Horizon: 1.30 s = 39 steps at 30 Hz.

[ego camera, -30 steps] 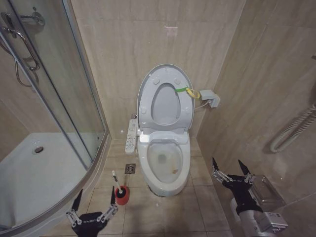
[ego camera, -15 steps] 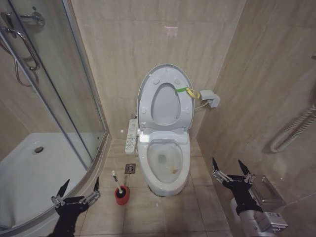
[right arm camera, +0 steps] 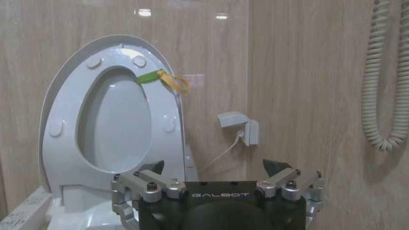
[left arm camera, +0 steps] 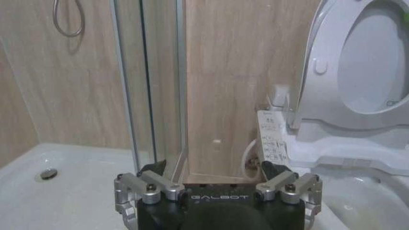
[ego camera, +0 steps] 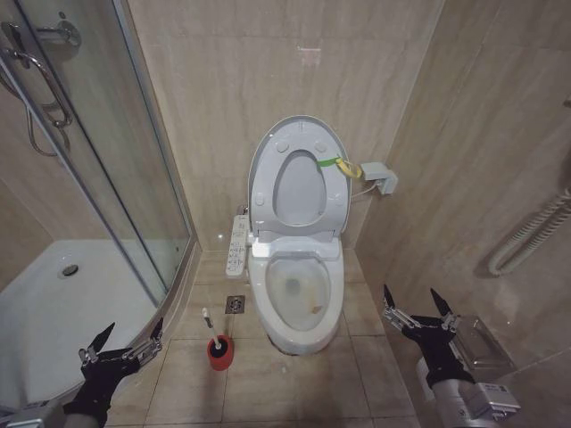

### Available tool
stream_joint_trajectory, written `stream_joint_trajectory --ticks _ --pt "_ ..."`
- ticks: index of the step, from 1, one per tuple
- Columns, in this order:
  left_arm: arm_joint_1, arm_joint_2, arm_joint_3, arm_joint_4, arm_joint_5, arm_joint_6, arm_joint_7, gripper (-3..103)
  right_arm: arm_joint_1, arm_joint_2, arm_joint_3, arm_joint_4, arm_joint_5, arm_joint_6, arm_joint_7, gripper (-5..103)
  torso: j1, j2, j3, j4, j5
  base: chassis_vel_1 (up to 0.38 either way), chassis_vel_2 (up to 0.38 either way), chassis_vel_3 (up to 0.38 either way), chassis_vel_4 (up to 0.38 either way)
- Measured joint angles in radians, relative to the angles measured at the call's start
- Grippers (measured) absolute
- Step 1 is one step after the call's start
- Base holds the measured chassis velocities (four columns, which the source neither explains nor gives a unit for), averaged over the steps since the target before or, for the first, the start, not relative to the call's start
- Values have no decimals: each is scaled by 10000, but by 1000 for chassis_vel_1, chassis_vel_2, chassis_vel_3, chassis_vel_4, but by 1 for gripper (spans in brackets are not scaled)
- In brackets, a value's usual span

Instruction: Open the toilet lid, clean the toilet bowl with a toilet brush, close the toilet lid, and flush.

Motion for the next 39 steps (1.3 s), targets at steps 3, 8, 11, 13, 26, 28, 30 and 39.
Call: stream_joint_trajectory --ticks 3,8,11,13,26,28,30,39 --pt "-68 78 -8 276 -50 -361 83 100 0 0 0 0 0 0 0 100 0 0 0 0 2 0 0 0 0" --pt "-210 399 144 1299 -68 -1967 264 100 0 0 0 0 0 0 0 100 0 0 0 0 -2 0 0 0 0" --pt "-231 448 172 1458 -69 -2235 289 100 0 0 0 0 0 0 0 100 0 0 0 0 -1 0 0 0 0" --pt "-233 454 182 1477 -69 -2276 292 100 0 0 0 0 0 0 0 100 0 0 0 0 -1 0 0 0 0" --pt "-612 520 757 3474 12 -3639 513 100 0 0 0 0 0 0 0 100 0 0 0 0 0 0 0 0 0" --pt "-662 528 839 3736 30 -3815 542 100 0 0 0 -1 0 0 0 100 0 0 0 -1 0 0 0 0 0" --pt "-797 551 1046 4459 82 -4305 618 100 1 0 0 0 0 0 1 100 0 0 0 0 0 0 0 0 0" --pt "-1196 612 1675 6565 223 -5720 843 99 0 0 0 -1 0 0 0 100 0 0 0 0 -4 0 0 0 0"
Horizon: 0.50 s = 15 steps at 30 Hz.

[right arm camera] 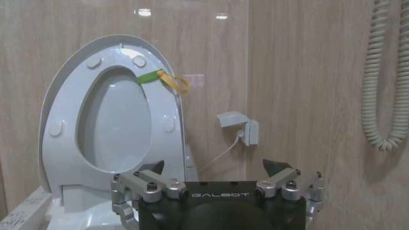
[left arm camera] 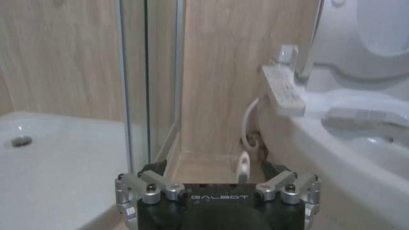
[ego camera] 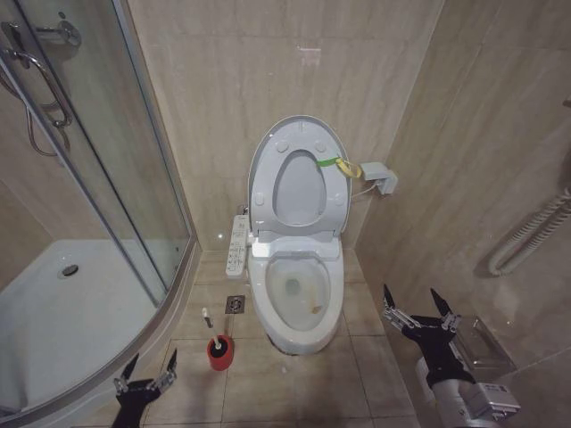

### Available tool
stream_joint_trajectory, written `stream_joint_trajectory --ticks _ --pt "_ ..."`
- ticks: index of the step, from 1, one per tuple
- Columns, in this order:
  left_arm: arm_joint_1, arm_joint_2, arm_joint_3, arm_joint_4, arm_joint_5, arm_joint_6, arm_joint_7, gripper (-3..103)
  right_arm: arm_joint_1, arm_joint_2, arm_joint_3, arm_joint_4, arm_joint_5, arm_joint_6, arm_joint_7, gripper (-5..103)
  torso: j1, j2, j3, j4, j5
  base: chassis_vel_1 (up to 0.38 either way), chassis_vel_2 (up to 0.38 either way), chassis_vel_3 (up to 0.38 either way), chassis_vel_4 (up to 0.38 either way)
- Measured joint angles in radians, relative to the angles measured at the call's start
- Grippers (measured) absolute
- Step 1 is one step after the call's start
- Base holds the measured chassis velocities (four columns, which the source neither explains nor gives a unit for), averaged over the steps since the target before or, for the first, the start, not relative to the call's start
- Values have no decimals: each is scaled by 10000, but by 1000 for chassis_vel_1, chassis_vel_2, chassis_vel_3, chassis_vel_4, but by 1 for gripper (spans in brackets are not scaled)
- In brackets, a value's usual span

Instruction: Open the toilet lid, clean the toilet bowl with a toilet brush, close the toilet lid, and flush.

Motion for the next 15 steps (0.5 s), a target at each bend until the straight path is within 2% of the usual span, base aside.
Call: stream_joint_trajectory --ticks 10,15 --pt "-134 22 93 321 5 -181 21 100 0 0 0 0 0 0 0 100 0 0 0 1 5 0 0 0 0" --pt "-811 144 397 1457 -114 -498 46 100 0 -1 0 1 0 0 0 100 0 0 0 -1 3 0 0 0 0"
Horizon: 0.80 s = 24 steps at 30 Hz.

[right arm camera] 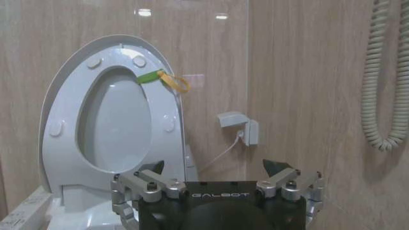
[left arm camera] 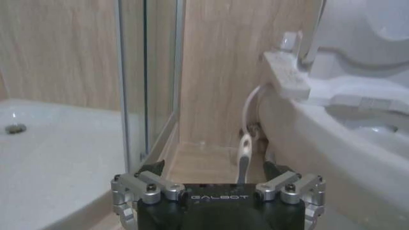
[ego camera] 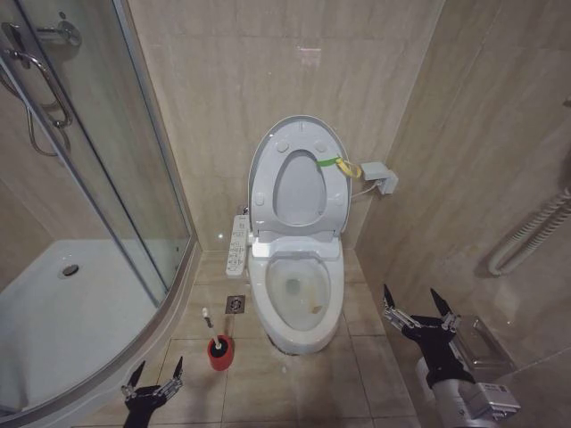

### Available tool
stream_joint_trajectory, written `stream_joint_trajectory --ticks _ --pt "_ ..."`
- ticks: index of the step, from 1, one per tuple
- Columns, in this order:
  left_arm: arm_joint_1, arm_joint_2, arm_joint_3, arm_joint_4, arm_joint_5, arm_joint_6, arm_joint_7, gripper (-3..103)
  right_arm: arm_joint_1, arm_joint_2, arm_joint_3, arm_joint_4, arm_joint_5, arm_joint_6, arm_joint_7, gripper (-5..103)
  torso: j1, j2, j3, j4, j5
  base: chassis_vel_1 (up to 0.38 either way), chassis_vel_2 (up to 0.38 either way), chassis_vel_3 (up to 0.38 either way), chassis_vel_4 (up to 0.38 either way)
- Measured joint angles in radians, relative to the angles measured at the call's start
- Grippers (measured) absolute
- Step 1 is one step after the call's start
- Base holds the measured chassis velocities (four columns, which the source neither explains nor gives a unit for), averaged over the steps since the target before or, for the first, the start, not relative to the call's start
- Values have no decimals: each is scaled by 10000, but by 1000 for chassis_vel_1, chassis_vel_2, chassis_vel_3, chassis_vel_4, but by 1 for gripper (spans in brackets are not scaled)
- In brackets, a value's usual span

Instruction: Open the toilet lid, clean the toilet bowl with a toilet brush, close the toilet lid, and flush.

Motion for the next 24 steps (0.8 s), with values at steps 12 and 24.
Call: stream_joint_trajectory --ticks 12,24 --pt "-1719 302 706 2856 -305 -813 74 100 0 0 0 0 0 -1 0 100 0 0 0 5 4 0 0 0 0" --pt "-3585 641 1165 5472 -553 -1695 232 100 0 0 0 0 0 0 0 100 0 0 1 0 0 0 0 0 0"
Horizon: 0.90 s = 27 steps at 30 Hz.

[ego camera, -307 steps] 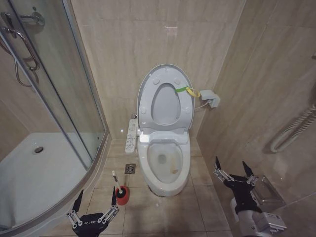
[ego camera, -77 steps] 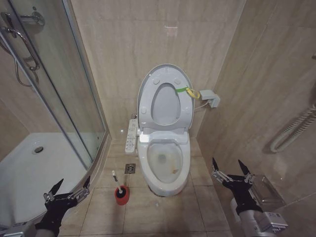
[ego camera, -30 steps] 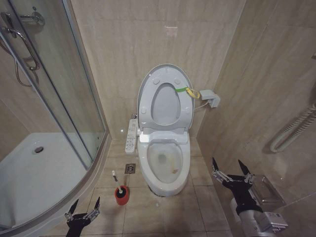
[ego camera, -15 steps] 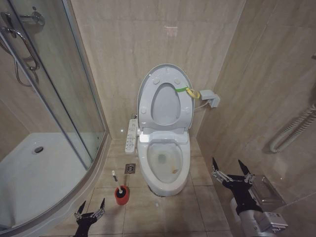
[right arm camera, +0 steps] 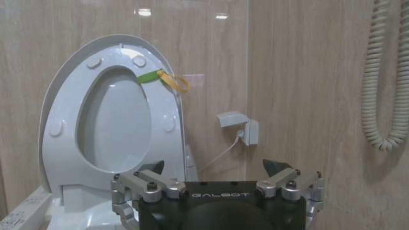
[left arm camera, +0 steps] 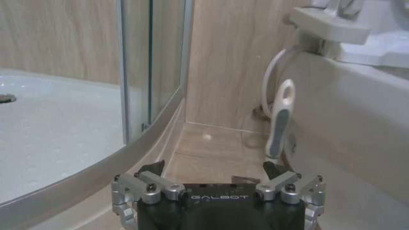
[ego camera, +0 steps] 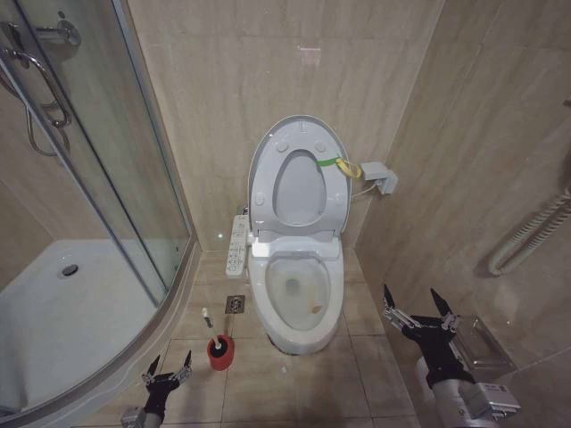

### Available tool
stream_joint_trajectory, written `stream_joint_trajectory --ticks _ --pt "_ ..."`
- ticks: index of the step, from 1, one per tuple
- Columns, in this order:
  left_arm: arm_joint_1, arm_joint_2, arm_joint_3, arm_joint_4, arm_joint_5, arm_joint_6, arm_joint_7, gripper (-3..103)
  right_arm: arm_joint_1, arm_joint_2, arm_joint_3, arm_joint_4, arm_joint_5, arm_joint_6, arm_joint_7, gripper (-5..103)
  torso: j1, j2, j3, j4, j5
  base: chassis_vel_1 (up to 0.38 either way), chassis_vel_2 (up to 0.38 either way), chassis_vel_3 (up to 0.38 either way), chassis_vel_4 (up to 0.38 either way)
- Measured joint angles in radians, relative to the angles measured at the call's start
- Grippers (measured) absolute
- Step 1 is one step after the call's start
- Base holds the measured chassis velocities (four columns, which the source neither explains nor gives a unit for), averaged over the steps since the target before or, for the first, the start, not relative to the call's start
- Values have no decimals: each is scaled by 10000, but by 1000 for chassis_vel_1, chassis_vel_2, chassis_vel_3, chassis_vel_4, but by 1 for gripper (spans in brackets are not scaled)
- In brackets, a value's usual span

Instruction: Open the toilet lid, clean the toilet bowl with a toilet brush, close the toilet lid, and flush.

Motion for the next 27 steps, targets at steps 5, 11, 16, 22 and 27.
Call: stream_joint_trajectory --ticks 5,11,16,22,27 --pt "-910 164 214 1281 -118 -432 83 100 0 0 0 0 0 0 0 100 0 0 0 0 -1 0 0 0 0" --pt "-1845 339 447 2583 -240 -874 162 100 0 0 0 0 0 0 0 100 0 0 0 -3 0 0 0 0 0" --pt "-1890 349 465 2672 -248 -909 191 100 0 0 0 0 0 0 0 100 0 0 -1 3 0 0 0 0 0" --pt "-2280 533 654 2971 -213 -1237 1213 100 0 0 0 0 0 0 0 100 0 0 -1 -1 1 0 0 0 0" --pt "-2563 682 845 2859 176 -1464 2501 101 0 0 0 0 0 0 0 100 1 -1 0 -2 8 0 0 0 0"
